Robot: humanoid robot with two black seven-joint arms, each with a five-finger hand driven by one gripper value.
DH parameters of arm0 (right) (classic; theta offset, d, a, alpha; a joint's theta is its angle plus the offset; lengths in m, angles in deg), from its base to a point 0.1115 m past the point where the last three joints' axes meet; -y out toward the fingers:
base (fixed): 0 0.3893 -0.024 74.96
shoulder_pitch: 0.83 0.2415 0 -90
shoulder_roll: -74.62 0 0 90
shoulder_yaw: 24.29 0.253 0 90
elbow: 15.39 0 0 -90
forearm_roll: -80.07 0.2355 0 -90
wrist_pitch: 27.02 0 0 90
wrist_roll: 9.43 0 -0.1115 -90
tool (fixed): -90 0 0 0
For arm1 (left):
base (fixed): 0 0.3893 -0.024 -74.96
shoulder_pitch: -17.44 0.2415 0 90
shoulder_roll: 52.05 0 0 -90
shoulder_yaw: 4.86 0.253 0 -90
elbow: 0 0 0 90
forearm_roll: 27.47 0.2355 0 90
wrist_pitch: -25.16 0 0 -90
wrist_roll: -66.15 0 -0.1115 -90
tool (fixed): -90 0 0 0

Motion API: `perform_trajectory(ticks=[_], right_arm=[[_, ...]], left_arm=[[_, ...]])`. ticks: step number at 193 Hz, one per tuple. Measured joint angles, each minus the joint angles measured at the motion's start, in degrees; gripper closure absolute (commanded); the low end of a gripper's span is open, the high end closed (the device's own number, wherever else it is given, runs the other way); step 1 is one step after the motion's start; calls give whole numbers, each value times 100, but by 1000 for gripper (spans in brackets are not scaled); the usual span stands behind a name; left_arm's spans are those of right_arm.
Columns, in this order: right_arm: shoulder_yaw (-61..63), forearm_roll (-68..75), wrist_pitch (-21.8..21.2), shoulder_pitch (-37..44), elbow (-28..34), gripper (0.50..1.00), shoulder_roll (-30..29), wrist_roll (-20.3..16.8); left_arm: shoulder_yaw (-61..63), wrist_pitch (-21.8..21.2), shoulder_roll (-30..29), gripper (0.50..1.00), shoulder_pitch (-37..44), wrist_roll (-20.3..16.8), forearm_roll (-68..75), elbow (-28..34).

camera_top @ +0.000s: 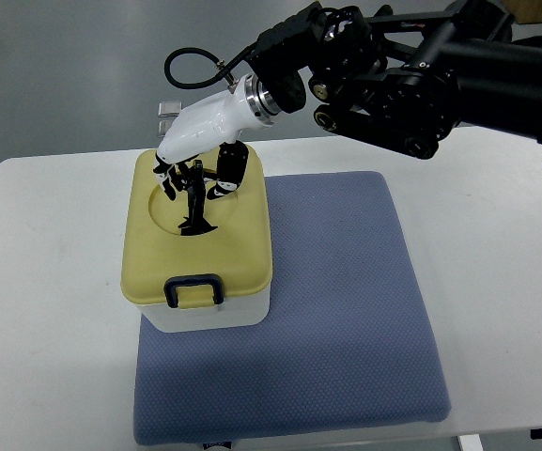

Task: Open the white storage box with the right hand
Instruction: 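Lower the right hand and close its fingers around the black lid handle, then lift the yellow lid off the white box with the right hand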

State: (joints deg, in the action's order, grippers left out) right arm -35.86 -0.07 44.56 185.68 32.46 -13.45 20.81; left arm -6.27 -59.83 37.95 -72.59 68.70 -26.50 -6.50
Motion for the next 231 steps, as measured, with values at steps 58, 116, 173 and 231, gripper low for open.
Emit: perform_trajectory(ticks=[58, 116, 173, 231], right_arm=[[12, 23, 131, 43, 3, 1000, 20, 151], [77, 90, 221, 203, 5, 1000, 83, 393], [93, 115, 229, 469, 30, 1000, 638, 433], [71, 66, 202, 558, 91, 1000, 1821, 476]], left_arm=[[0, 3, 0, 500, -1, 0, 0, 0], [0, 2, 0, 500, -2, 0, 0, 0], [0, 1, 0, 500, -2, 0, 0, 0], [0, 0, 0, 500, -1, 0, 0, 0]])
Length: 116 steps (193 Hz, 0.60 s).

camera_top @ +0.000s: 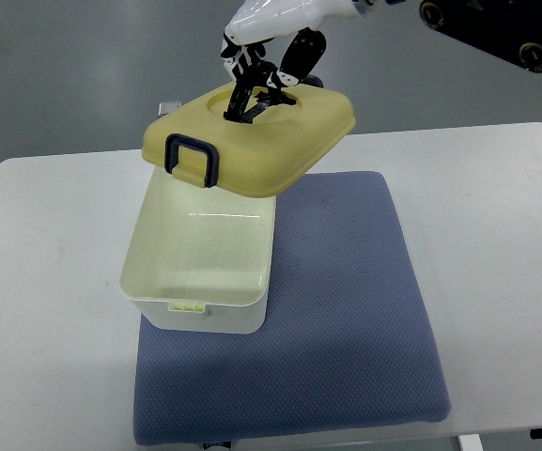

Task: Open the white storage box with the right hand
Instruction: 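Lift the yellow lid off the white box with the right hand, then lower the held lid onto the blue cushion beside the box and release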

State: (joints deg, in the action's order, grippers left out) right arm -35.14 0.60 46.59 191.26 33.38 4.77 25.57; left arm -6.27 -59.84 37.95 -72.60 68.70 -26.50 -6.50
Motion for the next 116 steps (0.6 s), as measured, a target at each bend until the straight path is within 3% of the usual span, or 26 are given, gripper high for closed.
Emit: perform_trajectory(ticks=[52, 116], right_arm=[[-105, -58, -21, -203, 2, 1000, 779, 0], [-494, -142, 195, -781, 2, 1000, 1217, 0]], left_arm=[[0, 0, 0, 500, 3, 0, 0, 0], [0, 3, 0, 500, 3, 0, 0, 0]])
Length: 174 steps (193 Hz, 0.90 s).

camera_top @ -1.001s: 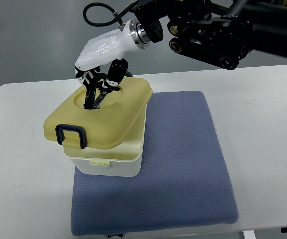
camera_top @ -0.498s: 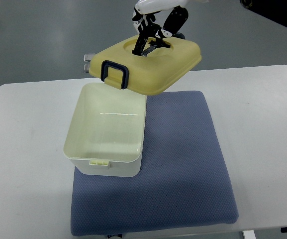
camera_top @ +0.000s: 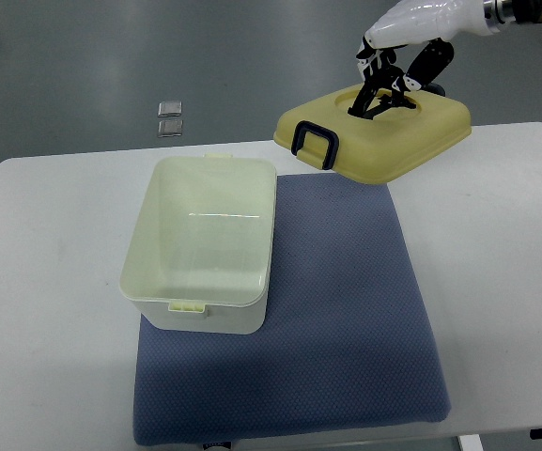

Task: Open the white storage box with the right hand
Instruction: 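Lower the held lid onto the blue cushion beside the box and release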

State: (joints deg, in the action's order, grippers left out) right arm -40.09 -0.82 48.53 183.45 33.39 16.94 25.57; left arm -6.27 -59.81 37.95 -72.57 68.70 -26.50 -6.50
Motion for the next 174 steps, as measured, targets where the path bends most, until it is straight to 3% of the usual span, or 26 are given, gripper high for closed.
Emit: perform_trajectory(ticks=[80, 174], right_arm=[[-134, -145, 651, -1016, -77, 1000, -128, 0], [-129, -147, 1091, -1356, -185, 1000, -780, 0]], left_arm=[[0, 0, 0, 500, 3, 0, 0, 0], [0, -3, 0, 500, 0, 0, 0, 0]])
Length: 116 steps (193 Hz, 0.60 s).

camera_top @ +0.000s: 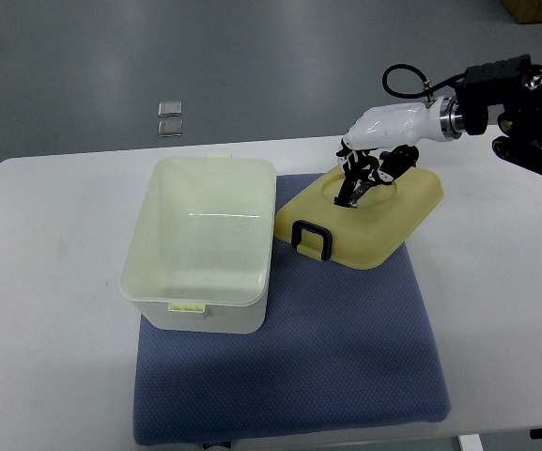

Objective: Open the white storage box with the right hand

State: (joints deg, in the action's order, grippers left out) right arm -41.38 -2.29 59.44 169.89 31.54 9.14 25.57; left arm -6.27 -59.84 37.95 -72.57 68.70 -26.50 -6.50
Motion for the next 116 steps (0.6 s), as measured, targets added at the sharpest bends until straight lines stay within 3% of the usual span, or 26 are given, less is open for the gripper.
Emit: perform_trajectory(ticks=[18, 33, 46, 57, 69, 116], right_arm=[[4, 1, 39, -22, -7, 996, -65, 0], [7, 8, 48, -72, -9, 883, -82, 0], [19, 31, 51, -101, -9, 691, -85, 0], [32, 72, 54, -117, -10, 636, -86, 0], [41, 104, 54, -135, -9, 599, -86, 0], [38, 140, -8, -110, -1, 593, 13, 0]], left_arm=[[0, 0, 0, 500, 0, 0, 0, 0], [0, 0, 0, 500, 0, 0, 0, 0], [0, 0, 0, 500, 0, 0, 0, 0], [0, 0, 0, 500, 0, 0, 0, 0], [0, 0, 0, 500, 1, 0, 0, 0], [0, 0, 0, 500, 1, 0, 0, 0]])
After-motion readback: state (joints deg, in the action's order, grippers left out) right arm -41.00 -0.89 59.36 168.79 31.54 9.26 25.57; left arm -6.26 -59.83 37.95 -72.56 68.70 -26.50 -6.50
